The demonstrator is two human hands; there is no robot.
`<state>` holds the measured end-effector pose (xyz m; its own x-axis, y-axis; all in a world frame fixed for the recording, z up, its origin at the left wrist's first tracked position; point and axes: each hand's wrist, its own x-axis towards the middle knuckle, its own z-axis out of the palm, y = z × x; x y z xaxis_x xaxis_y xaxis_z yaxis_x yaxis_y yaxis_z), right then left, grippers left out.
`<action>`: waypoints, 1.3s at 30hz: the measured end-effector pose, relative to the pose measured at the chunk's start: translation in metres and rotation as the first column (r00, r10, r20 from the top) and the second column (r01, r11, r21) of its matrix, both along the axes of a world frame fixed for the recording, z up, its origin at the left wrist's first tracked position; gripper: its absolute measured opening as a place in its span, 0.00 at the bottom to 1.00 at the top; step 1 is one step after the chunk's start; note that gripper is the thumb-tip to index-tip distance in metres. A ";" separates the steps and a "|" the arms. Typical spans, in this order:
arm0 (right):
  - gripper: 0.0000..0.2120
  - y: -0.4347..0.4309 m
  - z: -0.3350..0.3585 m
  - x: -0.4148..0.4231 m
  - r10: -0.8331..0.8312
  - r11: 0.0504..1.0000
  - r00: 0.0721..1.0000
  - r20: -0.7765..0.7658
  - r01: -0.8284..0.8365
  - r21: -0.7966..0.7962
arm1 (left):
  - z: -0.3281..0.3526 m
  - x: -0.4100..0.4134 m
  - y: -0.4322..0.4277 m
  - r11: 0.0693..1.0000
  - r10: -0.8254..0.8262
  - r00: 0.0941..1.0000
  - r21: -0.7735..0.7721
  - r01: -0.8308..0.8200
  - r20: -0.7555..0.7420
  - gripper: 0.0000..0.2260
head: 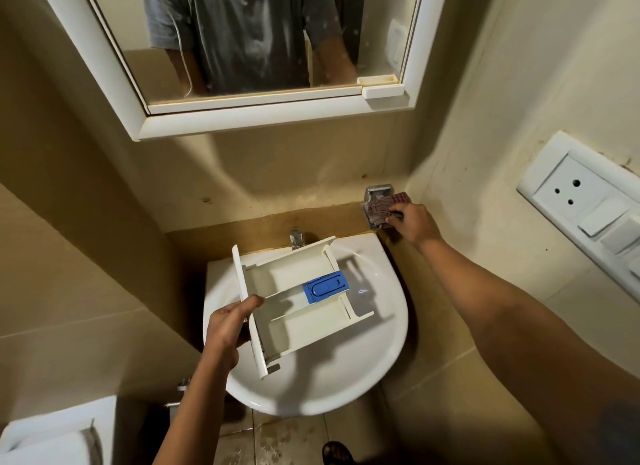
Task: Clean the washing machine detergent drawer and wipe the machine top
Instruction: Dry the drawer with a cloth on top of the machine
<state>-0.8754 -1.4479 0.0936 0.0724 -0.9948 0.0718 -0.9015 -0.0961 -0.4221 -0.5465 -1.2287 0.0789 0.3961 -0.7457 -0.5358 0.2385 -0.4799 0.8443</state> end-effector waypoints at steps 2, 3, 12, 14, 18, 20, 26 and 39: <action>0.13 -0.003 0.002 0.002 0.032 0.999 0.998 -0.055 -0.033 -0.025 | -0.003 0.000 0.000 1.000 0.014 1.000 0.005 -0.014 -0.021 0.12; 0.13 -0.003 0.006 0.003 0.048 0.998 0.994 -0.097 -0.052 -0.034 | -0.003 -0.001 0.000 1.000 0.023 0.999 0.003 -0.023 -0.026 0.12; 0.12 -0.003 0.037 0.016 -0.024 0.980 0.989 0.149 0.053 -0.191 | 0.002 -0.001 0.005 0.997 0.079 0.996 0.012 -0.079 -0.034 0.10; 0.12 0.009 0.050 0.023 -0.072 0.974 0.949 0.307 0.132 -0.182 | 0.001 0.002 0.010 0.995 0.102 0.994 0.012 -0.101 -0.032 0.11; 0.08 0.025 0.058 0.051 -0.095 0.992 0.590 0.802 0.122 0.028 | 0.000 0.006 0.025 0.990 0.144 0.988 0.013 -0.143 -0.054 0.15; 0.07 0.030 0.052 0.067 -0.146 0.989 0.103 0.984 0.015 0.145 | 0.001 0.007 0.038 0.981 0.193 0.979 0.015 -0.192 -0.062 0.18; 0.16 0.067 0.021 0.112 -0.469 0.844 -0.257 0.845 -0.412 0.343 | 0.003 0.015 0.100 0.946 0.324 0.941 0.022 -0.323 -0.094 0.13; 0.12 0.248 0.008 0.293 -0.483 0.440 0.258 0.837 -0.755 0.486 | 0.017 0.043 0.330 0.678 0.731 0.666 0.047 -0.734 -0.148 0.08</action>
<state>-0.5825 -1.1995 0.1016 0.7264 -0.5268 -0.4414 0.0946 0.7127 -0.6950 -0.5033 -0.8984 0.0960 0.7389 -0.2571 -0.6228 0.6244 -0.0859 0.7763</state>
